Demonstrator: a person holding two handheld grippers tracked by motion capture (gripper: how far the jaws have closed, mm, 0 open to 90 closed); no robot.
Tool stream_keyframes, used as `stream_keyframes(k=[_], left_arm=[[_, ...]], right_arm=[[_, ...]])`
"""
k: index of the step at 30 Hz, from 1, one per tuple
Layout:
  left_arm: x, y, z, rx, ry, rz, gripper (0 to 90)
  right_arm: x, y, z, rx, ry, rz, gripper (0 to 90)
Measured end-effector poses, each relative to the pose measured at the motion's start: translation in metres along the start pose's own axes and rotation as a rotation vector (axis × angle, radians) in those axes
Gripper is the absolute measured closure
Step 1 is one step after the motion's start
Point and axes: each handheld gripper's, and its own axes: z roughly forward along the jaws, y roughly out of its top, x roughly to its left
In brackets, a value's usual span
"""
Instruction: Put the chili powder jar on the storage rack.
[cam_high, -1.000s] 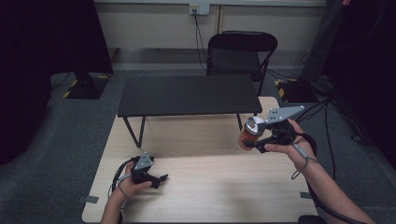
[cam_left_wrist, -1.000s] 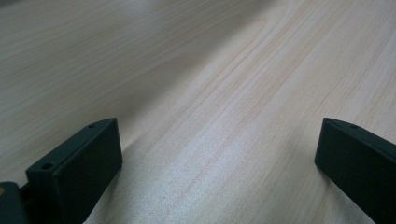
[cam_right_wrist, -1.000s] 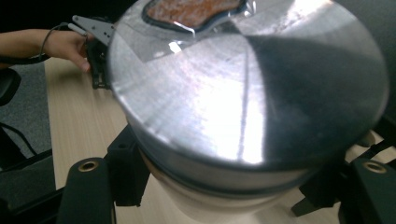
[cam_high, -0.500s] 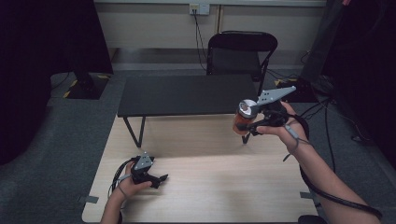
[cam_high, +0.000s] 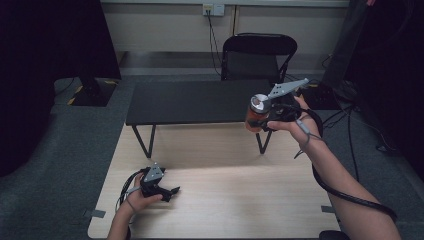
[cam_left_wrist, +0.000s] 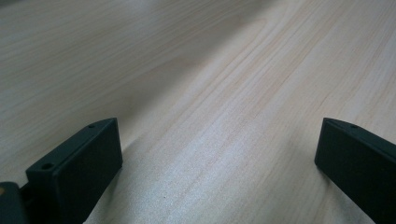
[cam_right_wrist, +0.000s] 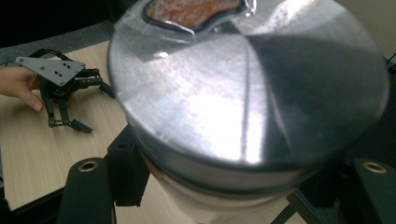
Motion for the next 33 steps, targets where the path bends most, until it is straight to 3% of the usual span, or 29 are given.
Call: stream_keyframes(k=[18,33], left_arm=[[0.001,0.000,0.000,-0.001,-0.002,0.003,0.0],[0.002,0.001,0.001,-0.001,-0.004,0.000,0.0]], right_arm=[[-0.007,0.029,0.019,0.009,-0.040,0.008,31.7],[-0.015,0.038,0.036,0.011,-0.058,0.026,31.7]])
